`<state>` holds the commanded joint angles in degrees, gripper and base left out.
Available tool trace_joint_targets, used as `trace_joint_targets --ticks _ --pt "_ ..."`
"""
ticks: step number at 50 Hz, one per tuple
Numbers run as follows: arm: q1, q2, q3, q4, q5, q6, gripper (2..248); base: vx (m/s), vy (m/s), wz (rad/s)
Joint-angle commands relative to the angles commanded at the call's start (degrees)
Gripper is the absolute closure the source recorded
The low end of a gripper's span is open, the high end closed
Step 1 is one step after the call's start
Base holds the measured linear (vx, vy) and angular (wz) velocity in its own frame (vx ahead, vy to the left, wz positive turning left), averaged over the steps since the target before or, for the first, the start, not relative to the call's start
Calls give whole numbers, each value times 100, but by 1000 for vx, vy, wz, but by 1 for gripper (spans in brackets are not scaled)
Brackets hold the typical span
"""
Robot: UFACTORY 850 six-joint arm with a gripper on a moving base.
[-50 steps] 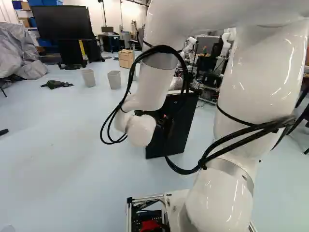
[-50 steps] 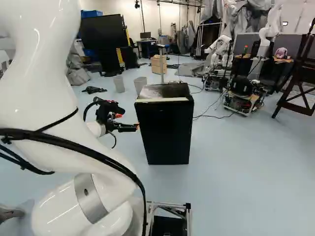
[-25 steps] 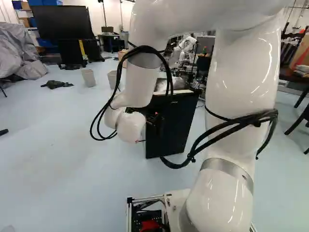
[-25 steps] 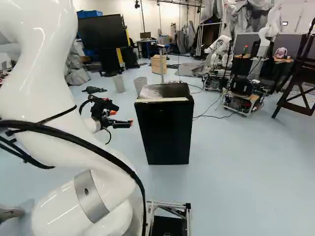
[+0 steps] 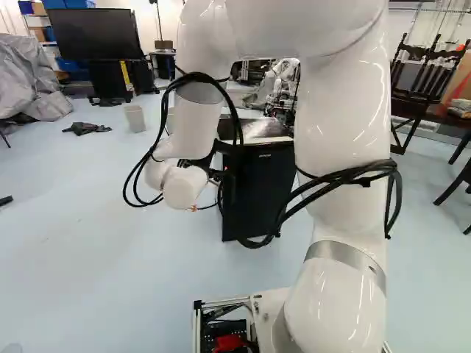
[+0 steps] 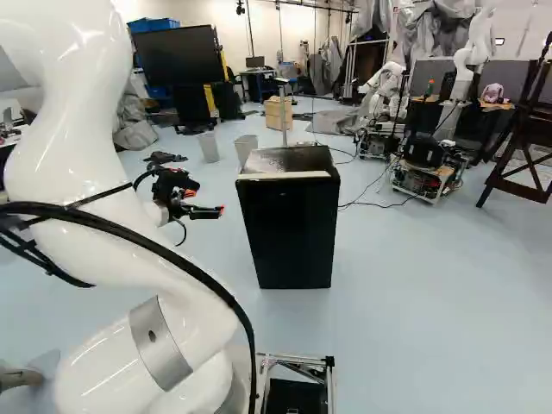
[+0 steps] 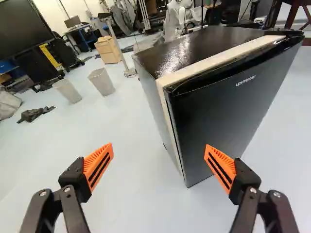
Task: Grab a drink from the fridge
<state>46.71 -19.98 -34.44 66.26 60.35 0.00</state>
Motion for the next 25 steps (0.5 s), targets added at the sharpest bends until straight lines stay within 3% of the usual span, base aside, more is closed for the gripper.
trace_joint_targets --ticks 25 --pt "14 -606 -853 331 0 0 3 0 0 0"
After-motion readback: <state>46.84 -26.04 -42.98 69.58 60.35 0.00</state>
